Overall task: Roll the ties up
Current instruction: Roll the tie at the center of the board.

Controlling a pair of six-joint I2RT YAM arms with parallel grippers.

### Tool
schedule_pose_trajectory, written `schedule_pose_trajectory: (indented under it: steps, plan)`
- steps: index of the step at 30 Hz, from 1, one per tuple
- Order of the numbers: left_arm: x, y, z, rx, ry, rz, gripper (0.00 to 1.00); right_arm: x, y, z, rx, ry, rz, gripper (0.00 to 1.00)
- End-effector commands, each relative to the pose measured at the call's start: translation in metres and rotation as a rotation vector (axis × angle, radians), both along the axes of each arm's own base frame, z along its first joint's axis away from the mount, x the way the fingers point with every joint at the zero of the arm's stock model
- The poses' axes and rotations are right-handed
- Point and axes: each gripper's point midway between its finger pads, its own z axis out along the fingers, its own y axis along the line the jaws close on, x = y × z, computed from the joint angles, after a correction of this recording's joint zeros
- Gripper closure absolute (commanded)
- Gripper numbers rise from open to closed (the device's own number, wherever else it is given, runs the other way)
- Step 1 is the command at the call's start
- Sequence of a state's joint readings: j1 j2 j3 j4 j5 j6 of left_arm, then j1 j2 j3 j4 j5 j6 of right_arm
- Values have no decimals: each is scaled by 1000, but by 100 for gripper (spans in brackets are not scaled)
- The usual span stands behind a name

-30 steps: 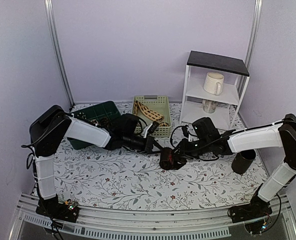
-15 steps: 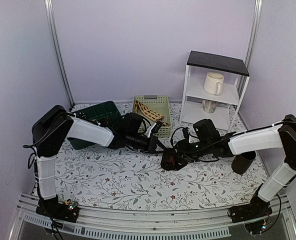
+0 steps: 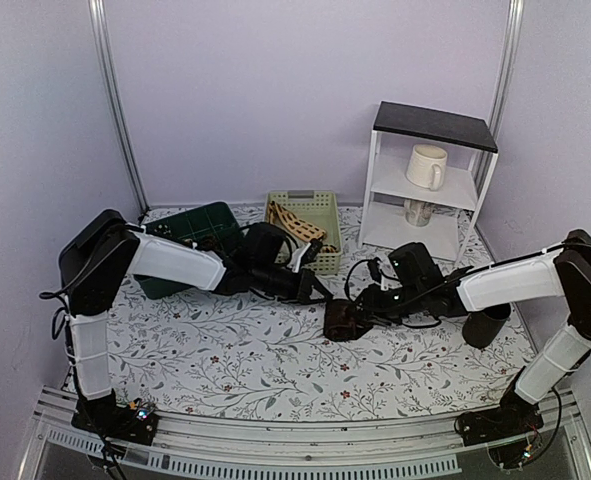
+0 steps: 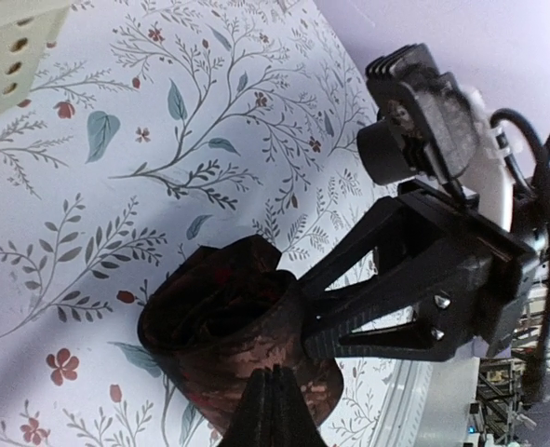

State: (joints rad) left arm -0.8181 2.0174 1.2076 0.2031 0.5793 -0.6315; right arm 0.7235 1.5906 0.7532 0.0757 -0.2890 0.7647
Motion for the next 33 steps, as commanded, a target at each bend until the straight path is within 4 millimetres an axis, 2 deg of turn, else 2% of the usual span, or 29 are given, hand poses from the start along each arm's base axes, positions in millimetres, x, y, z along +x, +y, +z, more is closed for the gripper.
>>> schedule_pose_trajectory:
  steps: [1, 2, 8, 11, 17, 24, 28, 33]
  plan:
    - [6, 11, 4, 38, -32, 32, 95, 1, -19, -9, -56, -38, 13, 71]
    - [7, 15, 18, 19, -43, 40, 92, 1, -21, -12, -59, -38, 15, 71]
    - [11, 29, 13, 41, -33, 109, 78, 5, -26, -17, -33, -40, 30, 72]
    - [15, 36, 10, 58, -22, 142, 69, 2, -22, -18, 1, -37, 57, 72]
    - [25, 63, 8, 76, -17, 253, 70, 0, -14, -27, 47, -27, 96, 72]
    - [9, 99, 10, 65, -16, 290, 56, -1, 3, -25, 121, -18, 153, 72]
    - [1, 99, 9, 49, -19, 251, 46, -4, 15, -24, 142, -19, 200, 72]
    - [-8, 91, -7, 59, 9, 180, 31, -7, 33, -27, 144, -24, 247, 71]
